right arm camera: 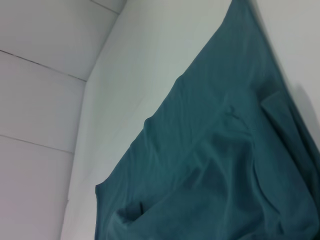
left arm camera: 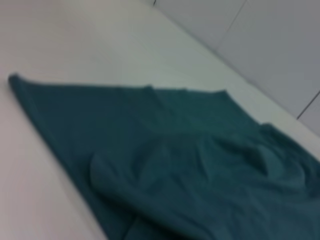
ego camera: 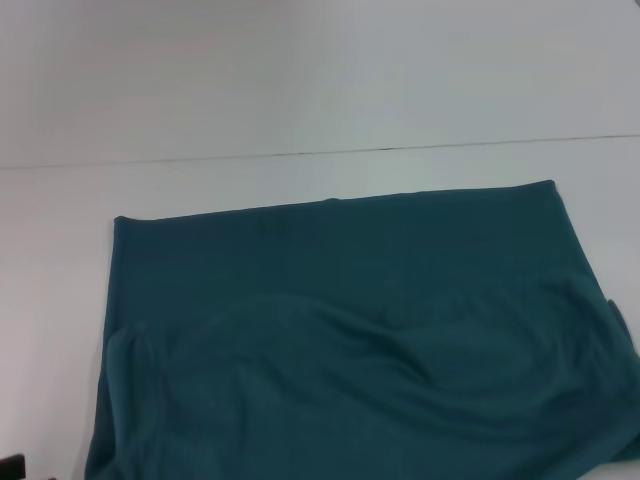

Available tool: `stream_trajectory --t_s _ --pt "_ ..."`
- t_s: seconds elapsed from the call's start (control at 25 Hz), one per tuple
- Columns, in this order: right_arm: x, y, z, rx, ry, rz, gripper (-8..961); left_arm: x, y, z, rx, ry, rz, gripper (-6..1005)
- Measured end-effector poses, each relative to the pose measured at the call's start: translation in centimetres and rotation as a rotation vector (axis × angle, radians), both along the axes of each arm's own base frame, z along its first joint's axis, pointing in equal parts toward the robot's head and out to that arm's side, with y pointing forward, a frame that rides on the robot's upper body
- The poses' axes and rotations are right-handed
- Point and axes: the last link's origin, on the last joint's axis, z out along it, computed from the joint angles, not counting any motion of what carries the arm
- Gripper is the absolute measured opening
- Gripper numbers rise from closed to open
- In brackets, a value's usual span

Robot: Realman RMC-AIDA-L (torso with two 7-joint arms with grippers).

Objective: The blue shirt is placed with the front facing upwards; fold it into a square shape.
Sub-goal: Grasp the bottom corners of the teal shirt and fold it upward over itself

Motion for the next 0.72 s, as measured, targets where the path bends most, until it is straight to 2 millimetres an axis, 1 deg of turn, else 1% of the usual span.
stream_trajectory --t_s 0.16,0.44,0.6,0.72 --pt "-0.1 0.3 0.0 0.002 -0.002 0.003 4 -0.1 -0.1 -0.4 -0.037 0.010 0.009 660" --pt "0.0 0.5 0.1 0.003 -0.007 0.004 4 -0.2 -0.3 -1.6 -0.125 0.034 0.026 790" --pt "0.0 0.5 0.1 0.003 -0.007 0.004 4 -0.4 0.1 -2.2 -0.148 0.066 0.030 864" --pt "0.0 0.4 0.1 0.003 -0.007 0.001 3 -0.5 0.3 -3.0 -0.174 0.088 0.031 868"
